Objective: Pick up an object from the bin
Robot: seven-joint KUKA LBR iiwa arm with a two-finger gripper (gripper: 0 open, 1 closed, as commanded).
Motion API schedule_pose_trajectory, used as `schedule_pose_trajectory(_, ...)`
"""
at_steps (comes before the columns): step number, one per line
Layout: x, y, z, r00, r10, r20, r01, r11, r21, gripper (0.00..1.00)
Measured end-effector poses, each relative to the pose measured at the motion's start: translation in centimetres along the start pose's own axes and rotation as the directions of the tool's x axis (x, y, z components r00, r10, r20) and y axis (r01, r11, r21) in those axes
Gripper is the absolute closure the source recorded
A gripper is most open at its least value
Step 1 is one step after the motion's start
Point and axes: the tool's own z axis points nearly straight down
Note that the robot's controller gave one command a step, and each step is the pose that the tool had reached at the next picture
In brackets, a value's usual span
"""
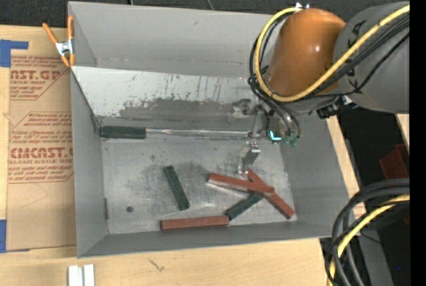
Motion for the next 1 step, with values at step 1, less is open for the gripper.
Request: schedule_pose_trajectory(1, -0.17, 0.00, -0.41, 1.000, 0.000, 0.008, 0.000, 1.000, 0.000, 0.00)
